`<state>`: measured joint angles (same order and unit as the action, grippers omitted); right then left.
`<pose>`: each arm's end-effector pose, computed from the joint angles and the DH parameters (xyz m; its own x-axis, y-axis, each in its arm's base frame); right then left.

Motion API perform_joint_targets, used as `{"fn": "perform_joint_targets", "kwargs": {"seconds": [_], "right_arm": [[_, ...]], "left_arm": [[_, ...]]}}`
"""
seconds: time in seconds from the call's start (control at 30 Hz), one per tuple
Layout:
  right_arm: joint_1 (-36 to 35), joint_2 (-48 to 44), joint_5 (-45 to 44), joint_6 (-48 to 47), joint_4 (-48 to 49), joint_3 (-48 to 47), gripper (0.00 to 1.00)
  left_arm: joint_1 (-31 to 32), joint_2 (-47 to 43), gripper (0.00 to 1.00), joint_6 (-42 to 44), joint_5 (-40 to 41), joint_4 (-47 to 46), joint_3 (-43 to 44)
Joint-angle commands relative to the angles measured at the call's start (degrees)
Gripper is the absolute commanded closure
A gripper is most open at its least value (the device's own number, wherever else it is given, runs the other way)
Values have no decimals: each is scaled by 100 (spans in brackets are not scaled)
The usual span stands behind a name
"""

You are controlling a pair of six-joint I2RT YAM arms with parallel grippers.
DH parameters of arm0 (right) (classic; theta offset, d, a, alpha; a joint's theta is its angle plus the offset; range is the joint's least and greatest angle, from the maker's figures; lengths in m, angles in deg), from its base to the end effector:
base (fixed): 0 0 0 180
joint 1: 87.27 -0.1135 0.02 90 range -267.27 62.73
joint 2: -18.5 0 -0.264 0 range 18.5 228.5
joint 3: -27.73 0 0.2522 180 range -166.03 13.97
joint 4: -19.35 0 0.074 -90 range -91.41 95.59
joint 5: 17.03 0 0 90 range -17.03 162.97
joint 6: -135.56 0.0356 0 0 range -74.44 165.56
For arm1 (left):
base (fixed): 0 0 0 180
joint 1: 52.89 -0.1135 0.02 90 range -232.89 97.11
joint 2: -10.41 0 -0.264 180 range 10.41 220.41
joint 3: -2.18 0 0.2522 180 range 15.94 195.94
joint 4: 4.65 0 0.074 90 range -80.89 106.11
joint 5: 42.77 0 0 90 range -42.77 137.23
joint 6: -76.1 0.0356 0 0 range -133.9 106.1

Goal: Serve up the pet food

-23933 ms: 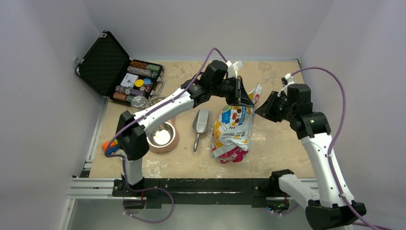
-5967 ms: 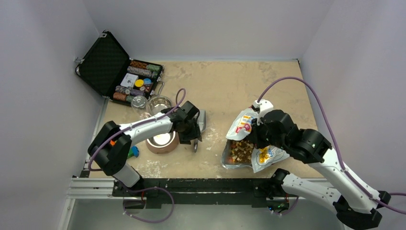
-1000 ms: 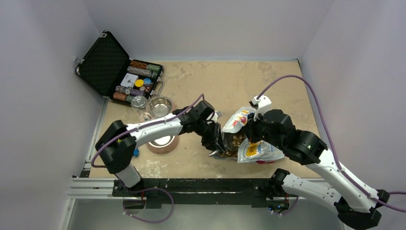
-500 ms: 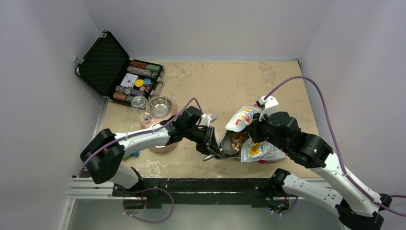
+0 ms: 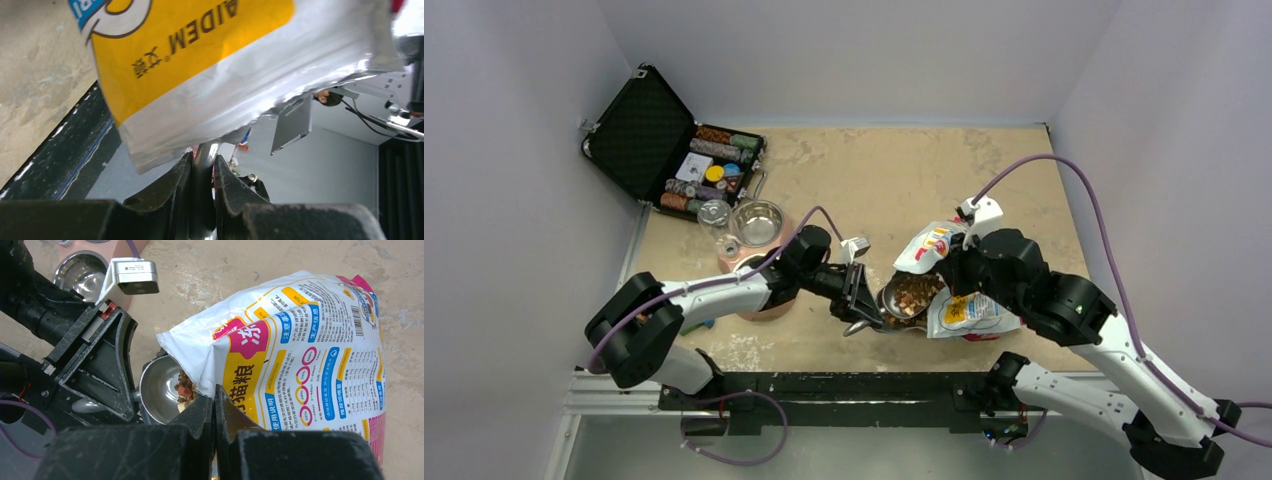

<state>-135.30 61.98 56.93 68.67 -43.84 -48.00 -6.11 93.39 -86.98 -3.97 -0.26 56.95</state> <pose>0.0973 0.0935 0.3741 -0.5345 -0.0302 -0.8446 -0.3765 0.9032 0.2060 0.1791 -0.2311 0.2044 -0.9744 0.1615 0.1565 -0.0892 0.3613 -0.9282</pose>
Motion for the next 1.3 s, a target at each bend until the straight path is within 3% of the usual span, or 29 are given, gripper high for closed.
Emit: {"fn": "perform_joint_targets", "kwargs": {"seconds": [0.0, 0.07, 0.17, 0.53, 0.67, 1.27], "right_arm": [[4, -73, -329, 48, 421, -537, 100], [4, -180, -320, 110, 509, -407, 100], [4, -155, -217, 107, 533, -404, 100], [4, -327, -513, 297, 385, -433, 100], [4, -390, -543, 266, 451, -413, 100], [4, -432, -1123, 614, 193, -428, 100]], "left_arm": [[-32, -500, 100, -374, -33, -772, -173], [-36, -568, 100, -60, 84, -299, -18], [-44, 7, 100, -237, -232, -794, 294], [-193, -967, 100, 389, -279, 291, -144], [-214, -1278, 100, 114, -355, 43, -575], [-488, -3272, 100, -124, 13, 1379, -1154]]}}
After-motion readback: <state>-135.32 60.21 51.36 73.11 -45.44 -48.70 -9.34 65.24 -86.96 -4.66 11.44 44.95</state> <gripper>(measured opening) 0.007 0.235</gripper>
